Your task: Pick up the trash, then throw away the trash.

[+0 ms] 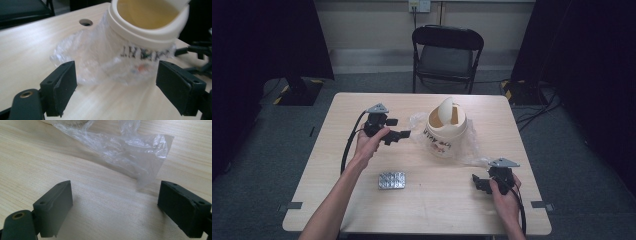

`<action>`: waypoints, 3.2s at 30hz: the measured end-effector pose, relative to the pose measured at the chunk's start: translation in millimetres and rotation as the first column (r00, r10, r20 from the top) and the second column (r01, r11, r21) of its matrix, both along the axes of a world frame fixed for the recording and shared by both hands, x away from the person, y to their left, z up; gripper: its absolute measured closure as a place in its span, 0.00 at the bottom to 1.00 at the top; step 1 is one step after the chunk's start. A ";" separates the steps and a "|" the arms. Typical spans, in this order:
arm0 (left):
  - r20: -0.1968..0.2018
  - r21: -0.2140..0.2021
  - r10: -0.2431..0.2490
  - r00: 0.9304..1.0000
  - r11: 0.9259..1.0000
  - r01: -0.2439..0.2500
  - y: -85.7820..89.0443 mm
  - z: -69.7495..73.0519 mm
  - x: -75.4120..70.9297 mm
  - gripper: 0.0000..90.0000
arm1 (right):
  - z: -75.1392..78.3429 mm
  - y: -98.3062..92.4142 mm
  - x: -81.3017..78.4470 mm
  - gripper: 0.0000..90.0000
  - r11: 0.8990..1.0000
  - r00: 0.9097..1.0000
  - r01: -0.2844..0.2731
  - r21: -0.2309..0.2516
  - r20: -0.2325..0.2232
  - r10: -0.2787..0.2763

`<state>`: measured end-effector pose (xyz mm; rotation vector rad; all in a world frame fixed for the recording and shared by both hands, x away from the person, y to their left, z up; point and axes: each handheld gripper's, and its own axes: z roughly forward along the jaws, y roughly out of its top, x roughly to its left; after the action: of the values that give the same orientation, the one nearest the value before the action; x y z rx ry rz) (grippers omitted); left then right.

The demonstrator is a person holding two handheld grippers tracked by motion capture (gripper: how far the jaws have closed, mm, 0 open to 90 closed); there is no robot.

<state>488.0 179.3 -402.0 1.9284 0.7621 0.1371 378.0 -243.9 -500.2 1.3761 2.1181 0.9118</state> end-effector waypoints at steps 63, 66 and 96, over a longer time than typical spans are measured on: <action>0.068 0.293 -0.125 0.990 0.951 0.100 23.2 -97.6 -115.0 0.37 | 0.0 0.0 0.1 0.13 1.000 1.000 -0.001 0.000 -0.001 0.001; 0.061 0.281 -0.122 0.991 0.954 0.101 23.3 -97.6 -114.5 0.38 | 0.0 0.0 0.1 0.13 1.000 1.000 -0.001 0.000 -0.001 0.001; 0.115 0.093 -0.065 0.991 0.994 0.055 14.2 -55.9 -94.7 0.38 | 0.0 0.0 0.1 0.13 1.000 1.000 -0.001 0.000 -0.001 0.001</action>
<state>393.3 193.6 -457.9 2.0068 0.6279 0.2501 378.1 -243.9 -500.2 1.3764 2.1192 0.9122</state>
